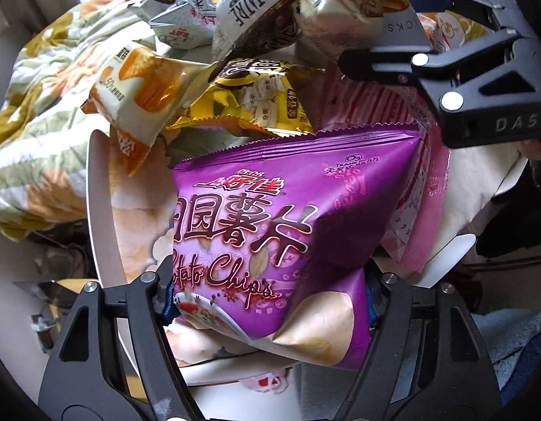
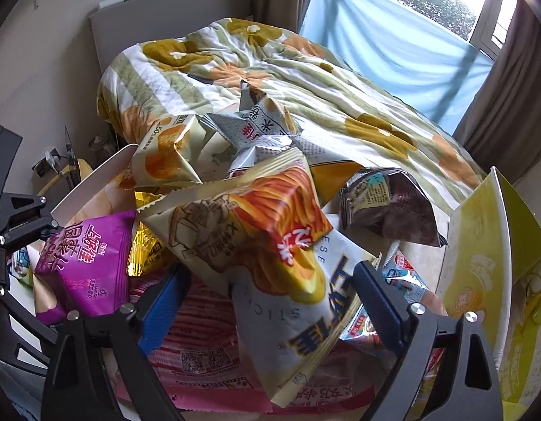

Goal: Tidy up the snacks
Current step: 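Grasp the purple chip bag with the left tool while the right grasps a cream bag, then drop the purple chip bag into the box while the right tool drops the cream bag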

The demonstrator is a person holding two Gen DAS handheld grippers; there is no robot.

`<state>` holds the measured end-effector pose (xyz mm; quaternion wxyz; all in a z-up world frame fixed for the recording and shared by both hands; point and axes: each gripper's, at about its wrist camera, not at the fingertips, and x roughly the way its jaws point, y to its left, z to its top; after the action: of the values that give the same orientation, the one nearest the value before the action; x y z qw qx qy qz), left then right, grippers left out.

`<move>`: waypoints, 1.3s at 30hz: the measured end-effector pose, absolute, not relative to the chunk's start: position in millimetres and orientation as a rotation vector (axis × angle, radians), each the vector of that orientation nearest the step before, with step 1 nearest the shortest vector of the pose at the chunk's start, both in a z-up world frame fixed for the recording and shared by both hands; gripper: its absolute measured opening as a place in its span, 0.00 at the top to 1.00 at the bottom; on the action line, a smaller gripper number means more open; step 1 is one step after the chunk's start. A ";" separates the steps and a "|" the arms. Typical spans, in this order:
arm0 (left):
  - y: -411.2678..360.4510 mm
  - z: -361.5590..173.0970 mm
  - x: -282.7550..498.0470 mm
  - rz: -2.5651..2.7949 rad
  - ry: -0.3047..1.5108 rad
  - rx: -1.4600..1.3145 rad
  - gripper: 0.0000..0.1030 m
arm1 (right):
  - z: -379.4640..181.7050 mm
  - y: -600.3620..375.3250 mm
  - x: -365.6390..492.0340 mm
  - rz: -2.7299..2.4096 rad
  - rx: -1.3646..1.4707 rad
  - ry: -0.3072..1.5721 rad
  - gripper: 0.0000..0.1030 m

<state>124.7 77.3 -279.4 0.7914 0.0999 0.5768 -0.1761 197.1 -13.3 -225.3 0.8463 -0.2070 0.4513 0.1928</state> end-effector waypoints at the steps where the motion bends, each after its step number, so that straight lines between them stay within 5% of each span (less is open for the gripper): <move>1: 79.4 -279.5 126.0 -0.380 1.244 0.207 0.32 | -227.0 -12.7 197.6 0.405 -0.439 0.954 0.13; 13: 86.3 -268.7 122.2 -0.378 1.233 0.187 0.33 | -227.3 -19.3 191.9 0.353 -0.395 0.957 0.53; 26: 85.7 -189.4 133.3 -0.391 1.077 0.197 0.33 | -144.3 -46.8 182.8 0.257 -0.184 0.917 0.54; 39: -20.9 -97.6 205.2 -0.389 0.850 0.241 0.33 | -43.3 -157.8 194.5 0.267 -0.040 0.793 0.54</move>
<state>205.2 -20.9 -97.6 0.8858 0.1160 0.4085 -0.1870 194.5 -157.8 -43.3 0.9137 -0.0196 0.3848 0.1295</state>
